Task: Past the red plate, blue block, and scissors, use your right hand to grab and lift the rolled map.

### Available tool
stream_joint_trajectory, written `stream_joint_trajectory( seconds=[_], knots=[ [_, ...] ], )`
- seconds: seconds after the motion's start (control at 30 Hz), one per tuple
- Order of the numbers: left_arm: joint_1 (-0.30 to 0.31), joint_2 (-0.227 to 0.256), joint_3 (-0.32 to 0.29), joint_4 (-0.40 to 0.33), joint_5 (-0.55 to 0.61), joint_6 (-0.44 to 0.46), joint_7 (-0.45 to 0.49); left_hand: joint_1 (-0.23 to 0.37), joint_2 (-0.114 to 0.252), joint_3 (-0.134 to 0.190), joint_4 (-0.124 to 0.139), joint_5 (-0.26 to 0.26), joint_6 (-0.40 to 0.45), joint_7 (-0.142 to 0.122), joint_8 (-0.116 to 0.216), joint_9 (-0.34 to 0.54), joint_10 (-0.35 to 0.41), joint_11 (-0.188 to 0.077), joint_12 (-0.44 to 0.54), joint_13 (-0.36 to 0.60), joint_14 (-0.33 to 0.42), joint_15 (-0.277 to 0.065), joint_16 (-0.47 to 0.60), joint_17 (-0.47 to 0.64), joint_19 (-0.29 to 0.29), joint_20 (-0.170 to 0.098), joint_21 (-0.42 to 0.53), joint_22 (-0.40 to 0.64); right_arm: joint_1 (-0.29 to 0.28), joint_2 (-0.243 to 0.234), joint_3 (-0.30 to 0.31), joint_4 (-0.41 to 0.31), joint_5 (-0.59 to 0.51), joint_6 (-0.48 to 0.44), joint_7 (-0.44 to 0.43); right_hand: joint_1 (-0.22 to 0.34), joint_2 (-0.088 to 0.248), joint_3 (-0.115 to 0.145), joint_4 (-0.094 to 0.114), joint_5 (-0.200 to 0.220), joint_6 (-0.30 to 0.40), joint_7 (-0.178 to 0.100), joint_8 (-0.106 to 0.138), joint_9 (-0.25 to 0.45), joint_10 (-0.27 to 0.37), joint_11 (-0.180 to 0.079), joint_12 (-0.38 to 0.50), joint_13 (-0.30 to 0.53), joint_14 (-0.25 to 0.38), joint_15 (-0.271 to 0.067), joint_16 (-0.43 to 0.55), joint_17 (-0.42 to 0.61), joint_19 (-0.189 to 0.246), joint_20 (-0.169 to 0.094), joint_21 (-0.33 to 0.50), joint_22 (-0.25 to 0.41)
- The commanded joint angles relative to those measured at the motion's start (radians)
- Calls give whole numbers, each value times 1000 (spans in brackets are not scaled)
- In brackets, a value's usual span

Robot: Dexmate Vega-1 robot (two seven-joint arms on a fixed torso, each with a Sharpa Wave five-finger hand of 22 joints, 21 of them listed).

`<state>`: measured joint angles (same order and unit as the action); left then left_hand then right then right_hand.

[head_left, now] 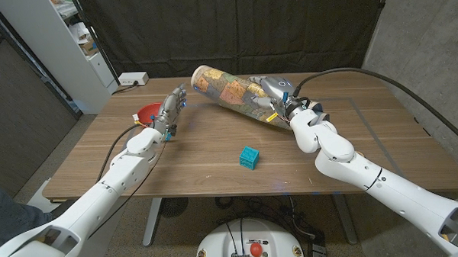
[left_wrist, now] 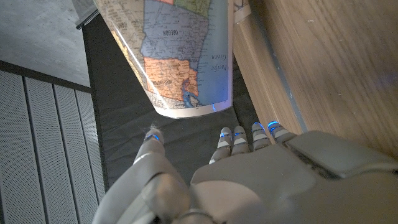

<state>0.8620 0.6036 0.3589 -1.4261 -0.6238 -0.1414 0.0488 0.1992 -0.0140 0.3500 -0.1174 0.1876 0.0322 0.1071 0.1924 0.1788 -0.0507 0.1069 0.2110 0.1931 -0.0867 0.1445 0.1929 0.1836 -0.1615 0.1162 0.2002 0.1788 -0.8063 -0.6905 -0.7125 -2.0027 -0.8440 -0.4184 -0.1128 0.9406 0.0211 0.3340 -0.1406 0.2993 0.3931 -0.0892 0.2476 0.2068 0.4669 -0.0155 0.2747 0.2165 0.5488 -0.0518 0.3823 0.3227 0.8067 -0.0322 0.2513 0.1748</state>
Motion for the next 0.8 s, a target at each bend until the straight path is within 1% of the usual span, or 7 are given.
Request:
stream_joint_trajectory(
  seconds=[0.03, 0.23, 0.37, 0.53, 0.77, 0.8],
  knots=[
    [6, 4, -7, -2, -3, -6, 3, 0, 13, 3, -4, -4, 3, 0, -2, 3, 1, -4, 0, 2, -1, 3, -1, 2, -2, 7, 0, 4, 4, -5, 5, 6, -3, 12, -11, 3, 7, -4, -1, -4, 10, -2, -3, 3, 14, 0, -3, 1, 6, -5, -4, 5, 8, 1, -1, 4],
    [2, 0, -6, 4, -5, -8, -1, 0, 13, 3, -4, -4, 2, 1, -2, 3, 2, -3, 1, 2, -1, 4, -1, 2, -2, 8, 0, 4, 5, -8, 8, 4, -6, 14, -13, 2, 9, -5, 0, -7, 12, -3, -4, 3, 14, -2, -5, 1, 7, -7, -4, 8, 9, 0, -2, 4],
    [-2, -4, -4, 8, -6, -9, -4, 0, 14, 3, -4, -4, 3, 1, -2, 3, 2, -3, 1, 2, -1, 3, -1, 2, -3, 7, 0, 4, 5, -9, 11, 0, -6, 14, -12, 3, 9, -5, 0, -10, 14, -3, -5, 3, 17, 6, -5, 1, 8, -7, -5, 8, 9, 0, -3, 4],
    [-6, -7, -2, 15, -7, -10, -10, 0, 14, 3, -5, -4, 2, 1, -2, 3, 2, -3, 1, 2, -1, 3, -1, 2, -2, 7, 1, 4, 3, -9, 15, -7, -6, 12, -12, 3, 10, -5, 1, -13, 15, -4, -5, 4, 18, -3, -5, 2, 8, -8, -6, 9, 9, 0, -3, 5],
    [-11, -9, 1, 20, -7, -10, -15, 1, 14, 3, -5, -4, 2, 1, -2, 3, 3, -3, 1, 2, 0, 3, -1, 2, -2, 7, 0, 4, 4, -10, 17, -15, -11, 13, -9, 3, 11, -7, 1, -16, 19, -4, -5, 4, 20, -3, -6, 2, 9, -8, -6, 11, 11, 0, -4, 5],
    [-12, -8, 1, 20, -7, -9, -15, 1, 14, 3, -5, -4, 2, 1, -2, 3, 2, -3, 1, 2, 0, 4, -1, 2, -3, 6, 0, 4, 3, -10, 18, -17, -12, 12, -9, 3, 11, -7, 2, -16, 19, -4, -5, 4, 20, 1, -6, 2, 9, -8, -6, 12, 11, 0, -4, 5]
  ],
)
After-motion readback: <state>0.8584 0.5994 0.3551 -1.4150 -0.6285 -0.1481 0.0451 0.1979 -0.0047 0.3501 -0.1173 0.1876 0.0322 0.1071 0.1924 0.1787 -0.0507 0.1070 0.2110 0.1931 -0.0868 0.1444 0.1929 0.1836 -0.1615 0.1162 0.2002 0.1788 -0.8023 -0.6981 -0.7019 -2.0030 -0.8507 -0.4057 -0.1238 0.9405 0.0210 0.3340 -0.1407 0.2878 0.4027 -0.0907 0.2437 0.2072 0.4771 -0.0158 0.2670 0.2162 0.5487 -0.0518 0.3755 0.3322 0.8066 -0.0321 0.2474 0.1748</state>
